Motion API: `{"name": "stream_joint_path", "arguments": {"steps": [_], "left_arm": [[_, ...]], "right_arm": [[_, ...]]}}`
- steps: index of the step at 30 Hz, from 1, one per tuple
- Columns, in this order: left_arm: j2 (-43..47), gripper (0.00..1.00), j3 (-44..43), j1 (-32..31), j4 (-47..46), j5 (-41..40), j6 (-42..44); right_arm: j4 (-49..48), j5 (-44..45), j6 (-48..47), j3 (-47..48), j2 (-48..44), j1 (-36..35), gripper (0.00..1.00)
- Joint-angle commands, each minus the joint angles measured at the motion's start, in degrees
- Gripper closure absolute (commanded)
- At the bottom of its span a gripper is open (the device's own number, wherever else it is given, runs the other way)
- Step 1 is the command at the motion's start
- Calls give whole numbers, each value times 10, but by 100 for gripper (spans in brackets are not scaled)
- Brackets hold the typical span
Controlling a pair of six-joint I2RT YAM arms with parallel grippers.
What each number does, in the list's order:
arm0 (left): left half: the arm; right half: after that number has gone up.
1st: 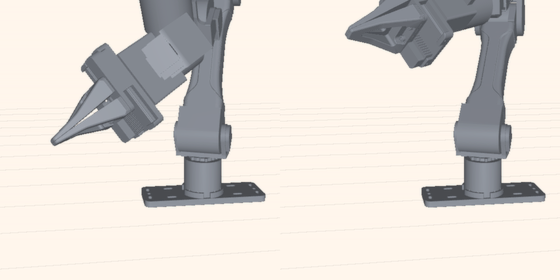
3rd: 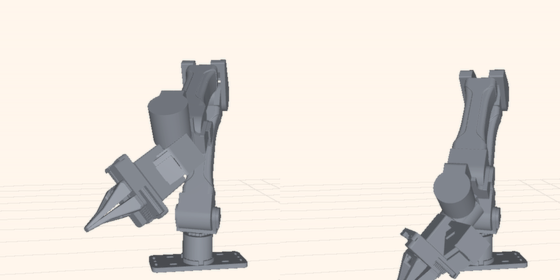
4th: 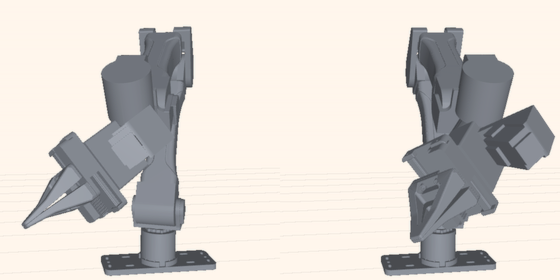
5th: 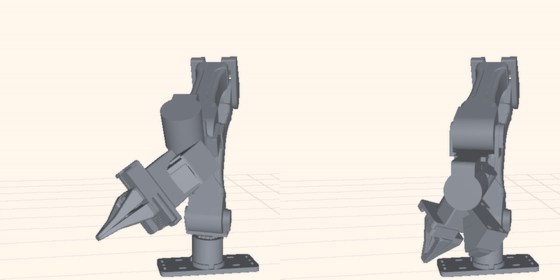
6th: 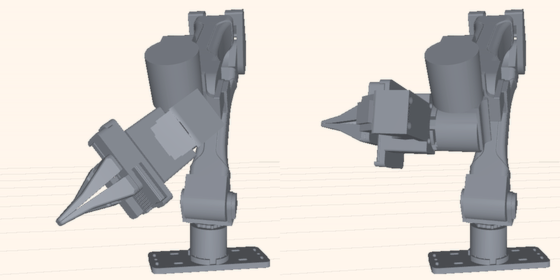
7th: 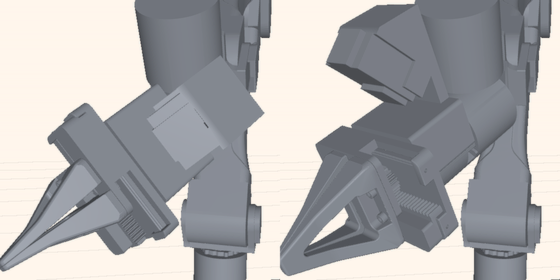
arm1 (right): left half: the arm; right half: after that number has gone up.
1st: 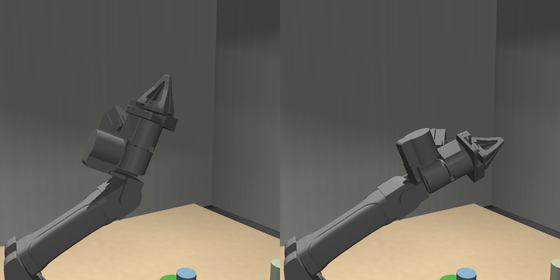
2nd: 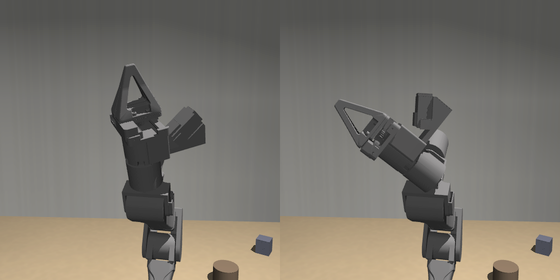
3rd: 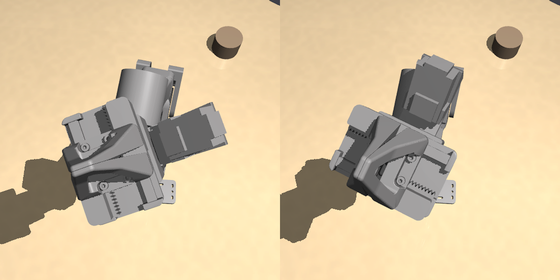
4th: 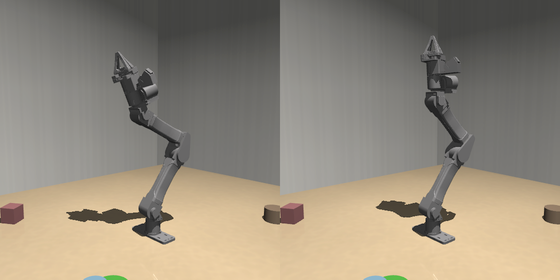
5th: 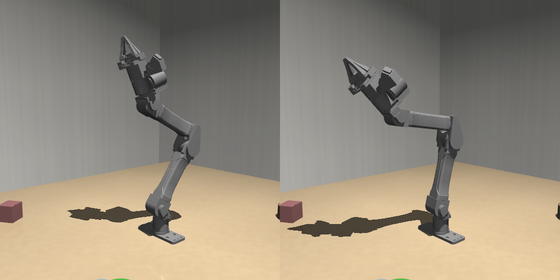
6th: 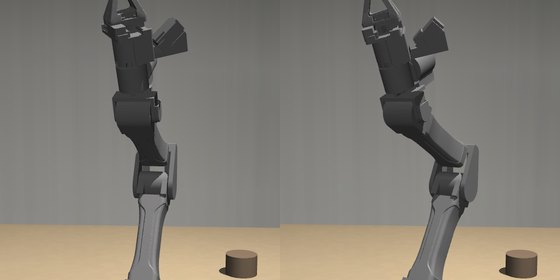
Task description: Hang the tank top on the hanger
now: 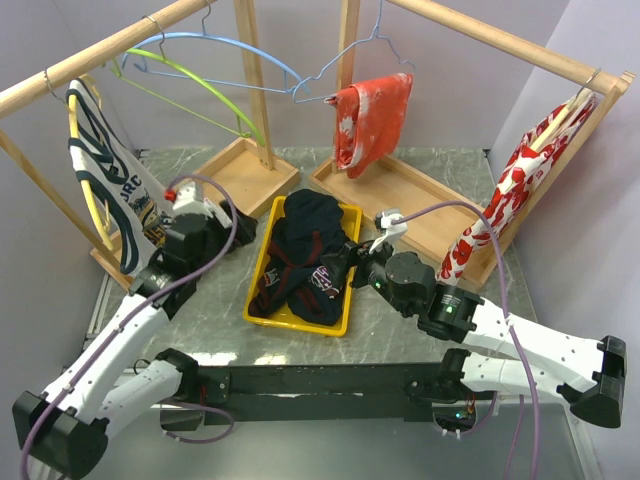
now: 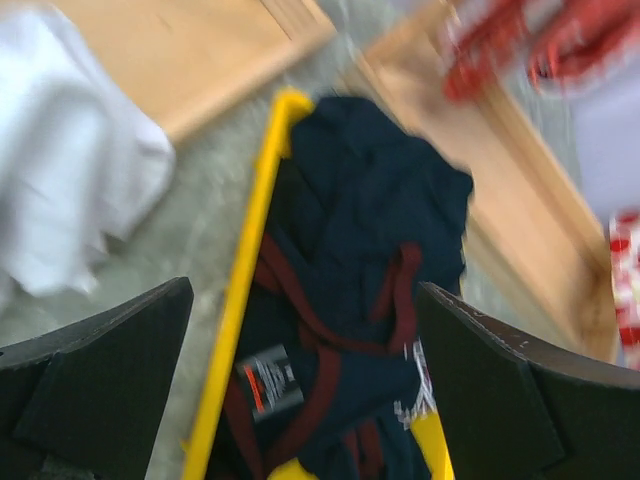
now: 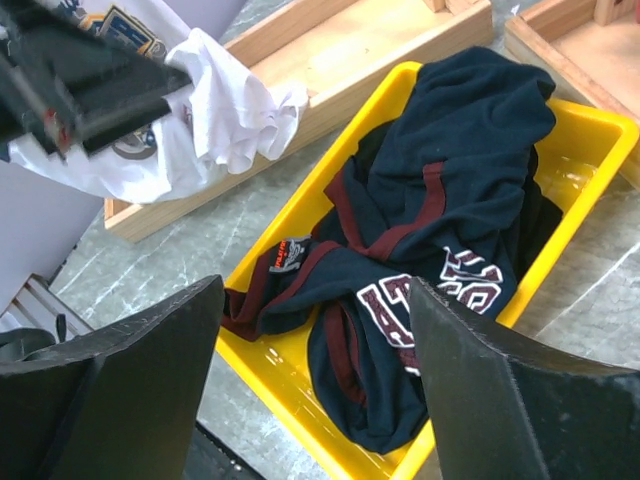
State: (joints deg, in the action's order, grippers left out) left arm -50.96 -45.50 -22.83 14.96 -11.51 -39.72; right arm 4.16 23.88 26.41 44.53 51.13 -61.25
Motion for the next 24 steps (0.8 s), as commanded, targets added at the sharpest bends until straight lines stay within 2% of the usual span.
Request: {"name": "stream_joint_path", "arguments": {"steps": [1,8,11,12,13,24], "left_arm": [[34,1,46,-63,-21,-1,-14],[33,1,70,-214,-10,-74,-37],[42,1,73,-245,-6,-86,-33],[45,1,74,-251,-8,-87,-33],[46,1,75,-253,-7,-84,-33],[58,0,54,-259,13,-57,-12]], "right_arm": [[-1,20,35,-22,-14,-4,16],[12,56,97,-78,-47,-4,10],[35,79,127,-97,-71,-4,8],[40,86,133,-106,-79,-4,2],[51,99,145,-110,-94,-4,0],[84,136,186,-138,-147,-3,0]]}}
